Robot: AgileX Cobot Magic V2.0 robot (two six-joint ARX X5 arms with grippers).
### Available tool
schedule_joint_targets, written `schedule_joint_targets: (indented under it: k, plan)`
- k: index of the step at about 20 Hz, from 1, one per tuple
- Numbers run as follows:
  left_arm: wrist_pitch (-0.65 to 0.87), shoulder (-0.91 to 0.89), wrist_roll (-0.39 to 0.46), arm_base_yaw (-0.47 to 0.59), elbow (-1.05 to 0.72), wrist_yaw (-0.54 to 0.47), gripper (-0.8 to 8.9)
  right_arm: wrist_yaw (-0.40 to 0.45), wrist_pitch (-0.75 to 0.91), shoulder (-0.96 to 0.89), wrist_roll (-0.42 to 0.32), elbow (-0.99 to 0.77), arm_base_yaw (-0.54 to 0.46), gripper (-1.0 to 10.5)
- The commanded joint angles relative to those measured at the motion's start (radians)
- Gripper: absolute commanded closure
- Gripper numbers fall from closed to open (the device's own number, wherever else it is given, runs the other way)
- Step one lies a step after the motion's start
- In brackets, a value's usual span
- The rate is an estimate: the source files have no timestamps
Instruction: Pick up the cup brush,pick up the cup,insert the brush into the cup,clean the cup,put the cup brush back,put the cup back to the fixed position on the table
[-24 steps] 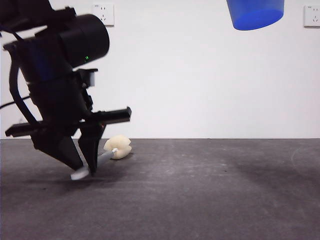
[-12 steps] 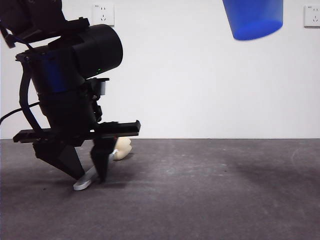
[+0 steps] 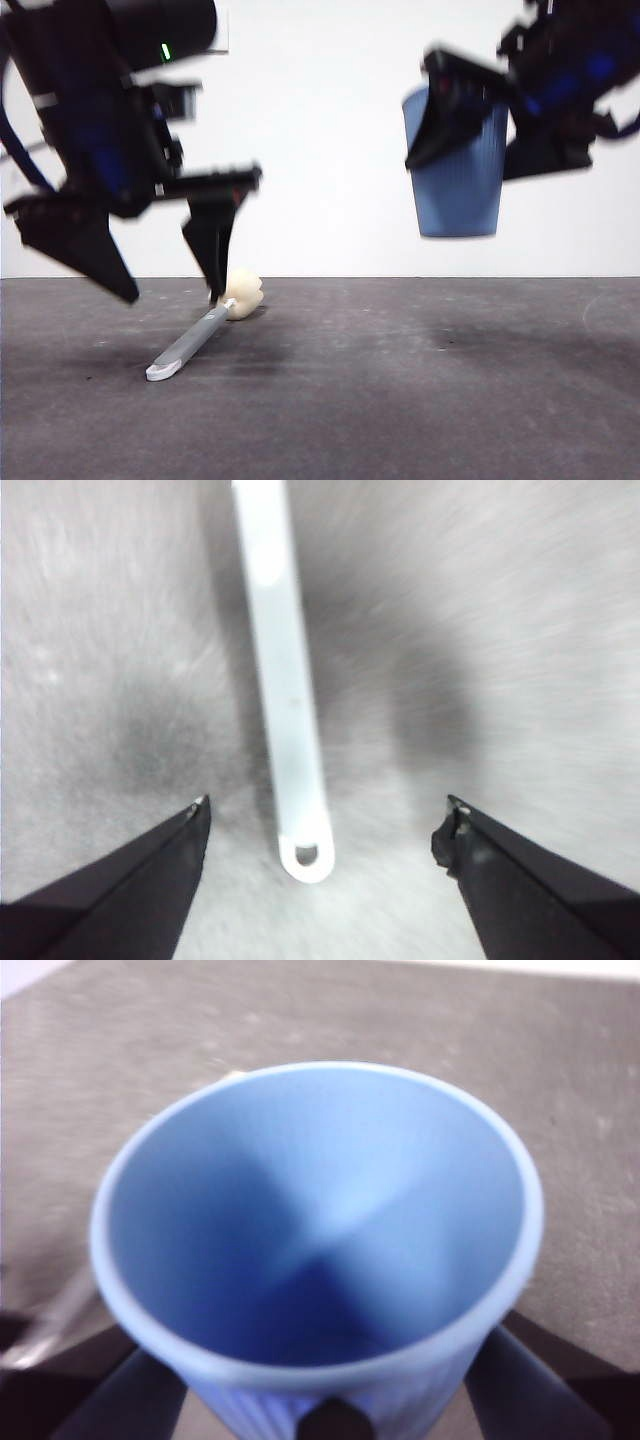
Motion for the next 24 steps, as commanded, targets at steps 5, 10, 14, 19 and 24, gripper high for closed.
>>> schedule_joint_targets:
  k: [5, 10, 14, 19, 24]
  plan:
    - [-0.077, -0.261, 0.052, -0.031, -0.006, 0.008, 4.27, -0.115, 0.317, 0.264, -0.083, -0.020, -0.105, 9.6]
    - [-0.110, -0.393, 0.052, -0.035, -0.006, 0.007, 4.27, -0.138, 0.452, 0.412, -0.117, -0.020, -0.121, 9.6]
    - [-0.145, -0.421, 0.052, -0.037, -0.006, 0.008, 4.27, -0.138, 0.490, 0.491, -0.140, -0.020, -0.122, 9.6]
    - [-0.175, -0.421, 0.054, -0.037, -0.006, 0.006, 4.27, -0.138, 0.483, 0.527, -0.141, -0.020, -0.126, 9.5]
    - [-0.175, -0.421, 0.079, -0.037, -0.006, 0.005, 4.27, -0.138, 0.398, 0.521, -0.140, -0.020, -0.126, 5.5]
